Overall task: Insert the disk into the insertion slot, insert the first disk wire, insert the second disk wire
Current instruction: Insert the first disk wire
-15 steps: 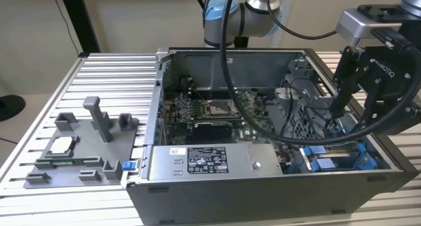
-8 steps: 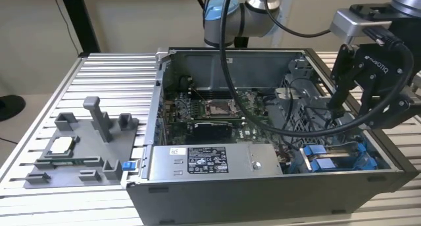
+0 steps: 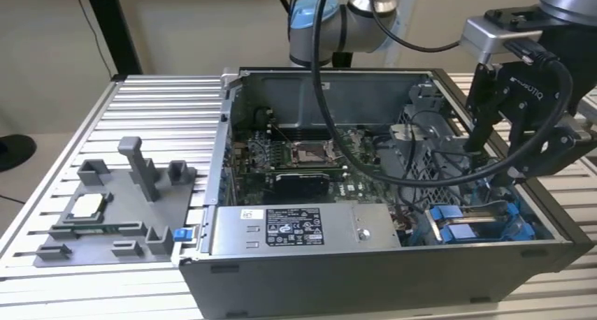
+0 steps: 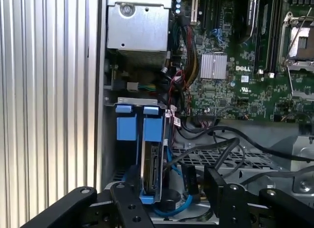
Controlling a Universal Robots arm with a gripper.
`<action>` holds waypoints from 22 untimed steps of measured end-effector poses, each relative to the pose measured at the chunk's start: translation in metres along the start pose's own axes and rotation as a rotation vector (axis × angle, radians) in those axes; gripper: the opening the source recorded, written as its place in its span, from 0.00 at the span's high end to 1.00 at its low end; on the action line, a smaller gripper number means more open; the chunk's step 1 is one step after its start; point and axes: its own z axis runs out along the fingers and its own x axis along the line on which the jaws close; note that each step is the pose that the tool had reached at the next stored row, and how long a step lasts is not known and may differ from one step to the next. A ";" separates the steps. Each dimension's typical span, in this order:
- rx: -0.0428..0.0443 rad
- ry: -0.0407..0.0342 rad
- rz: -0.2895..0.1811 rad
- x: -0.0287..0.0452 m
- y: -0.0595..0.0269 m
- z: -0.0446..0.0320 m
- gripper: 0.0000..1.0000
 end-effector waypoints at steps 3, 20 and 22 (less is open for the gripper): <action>0.0177 0.0018 -0.006 -0.0034 0.0023 0.0025 0.00; 0.1019 0.0181 -0.044 -0.0093 0.0133 0.0025 0.00; 0.1045 0.0242 -0.045 -0.0098 0.0146 0.0025 0.00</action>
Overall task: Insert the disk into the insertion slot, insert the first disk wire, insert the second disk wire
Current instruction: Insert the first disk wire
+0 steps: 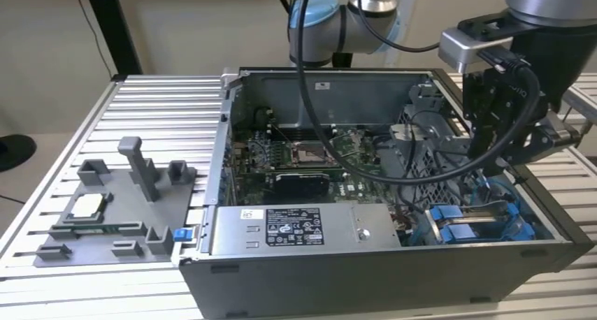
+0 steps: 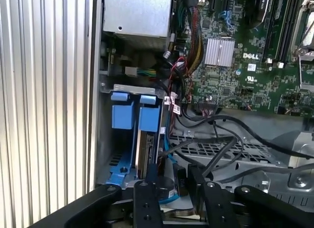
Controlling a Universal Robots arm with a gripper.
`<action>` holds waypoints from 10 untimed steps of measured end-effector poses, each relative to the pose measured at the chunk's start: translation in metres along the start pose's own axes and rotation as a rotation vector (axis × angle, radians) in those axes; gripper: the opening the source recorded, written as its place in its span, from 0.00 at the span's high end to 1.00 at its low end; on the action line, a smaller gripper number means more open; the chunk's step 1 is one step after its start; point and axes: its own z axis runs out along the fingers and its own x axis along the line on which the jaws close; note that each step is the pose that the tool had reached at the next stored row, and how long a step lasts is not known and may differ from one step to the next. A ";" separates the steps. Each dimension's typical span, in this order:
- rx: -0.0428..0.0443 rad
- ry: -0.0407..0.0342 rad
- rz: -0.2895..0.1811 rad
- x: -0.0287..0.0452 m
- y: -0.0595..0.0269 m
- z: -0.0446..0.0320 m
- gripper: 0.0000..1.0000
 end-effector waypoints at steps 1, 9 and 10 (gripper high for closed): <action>0.0055 0.0014 0.000 -0.0004 0.0006 -0.0001 0.00; 0.0568 0.0058 0.001 -0.0059 0.0038 -0.0003 1.00; 0.0604 0.0060 0.001 -0.0068 0.0043 0.0000 1.00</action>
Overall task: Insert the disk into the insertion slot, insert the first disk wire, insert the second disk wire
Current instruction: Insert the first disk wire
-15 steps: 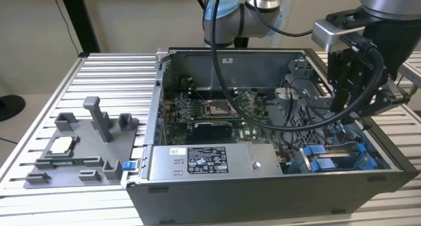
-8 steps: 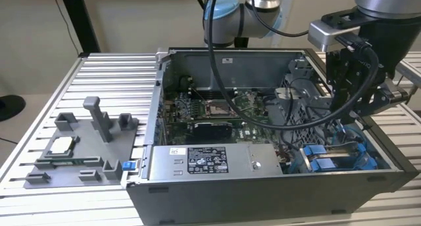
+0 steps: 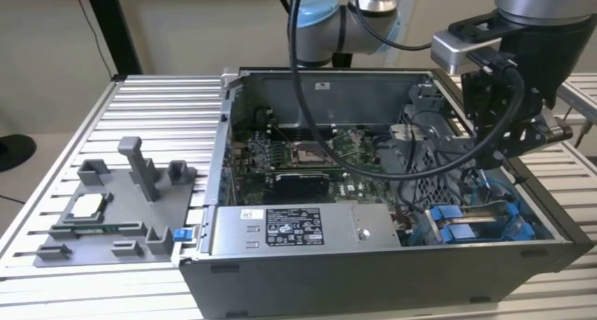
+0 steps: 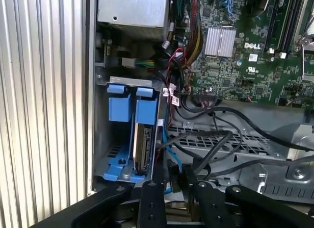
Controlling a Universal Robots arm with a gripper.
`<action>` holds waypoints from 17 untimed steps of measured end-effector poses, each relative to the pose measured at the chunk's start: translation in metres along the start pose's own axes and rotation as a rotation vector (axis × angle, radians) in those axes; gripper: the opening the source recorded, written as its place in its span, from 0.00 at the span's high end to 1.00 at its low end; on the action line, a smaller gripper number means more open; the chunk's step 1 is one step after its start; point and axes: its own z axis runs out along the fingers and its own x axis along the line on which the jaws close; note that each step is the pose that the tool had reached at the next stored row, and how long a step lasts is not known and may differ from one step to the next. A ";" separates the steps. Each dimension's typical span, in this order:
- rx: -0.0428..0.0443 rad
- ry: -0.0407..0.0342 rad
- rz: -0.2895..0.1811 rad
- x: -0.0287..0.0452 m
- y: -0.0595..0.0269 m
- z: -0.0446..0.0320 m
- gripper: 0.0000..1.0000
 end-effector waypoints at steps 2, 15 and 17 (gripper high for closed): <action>0.0047 0.0007 0.000 -0.0015 0.0009 0.0003 1.00; 0.0060 0.0029 0.002 0.0209 0.0041 0.0047 1.00; 0.0075 0.0038 0.006 0.0250 0.0048 0.0064 1.00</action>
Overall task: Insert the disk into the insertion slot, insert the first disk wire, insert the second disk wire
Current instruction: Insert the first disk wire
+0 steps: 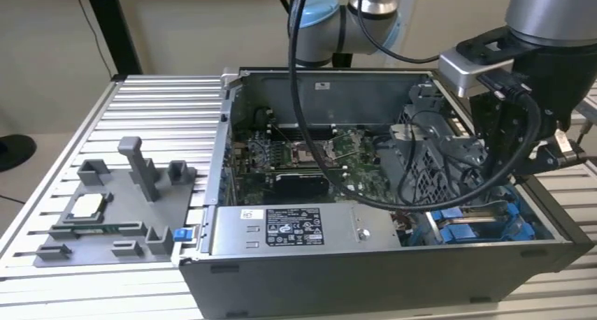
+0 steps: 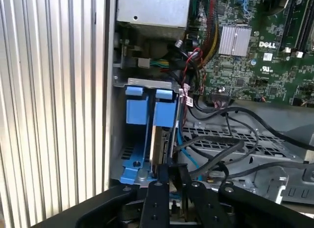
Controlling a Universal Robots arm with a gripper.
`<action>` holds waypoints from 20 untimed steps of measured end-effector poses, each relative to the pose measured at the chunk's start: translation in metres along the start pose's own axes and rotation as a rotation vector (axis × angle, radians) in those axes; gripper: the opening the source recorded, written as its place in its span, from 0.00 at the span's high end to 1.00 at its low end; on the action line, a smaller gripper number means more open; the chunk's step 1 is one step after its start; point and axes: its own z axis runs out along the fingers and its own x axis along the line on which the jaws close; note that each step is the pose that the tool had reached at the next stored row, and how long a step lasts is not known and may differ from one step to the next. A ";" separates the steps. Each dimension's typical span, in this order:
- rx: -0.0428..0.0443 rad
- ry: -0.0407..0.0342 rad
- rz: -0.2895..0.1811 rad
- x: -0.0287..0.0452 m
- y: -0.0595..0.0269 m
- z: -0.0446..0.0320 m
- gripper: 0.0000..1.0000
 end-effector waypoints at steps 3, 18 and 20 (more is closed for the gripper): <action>0.0002 0.0036 0.017 0.0019 0.0005 0.0020 1.00; -0.0640 -0.0883 0.037 0.0124 -0.0063 0.0087 1.00; -0.0639 -0.0911 0.039 0.0162 -0.0059 0.0094 1.00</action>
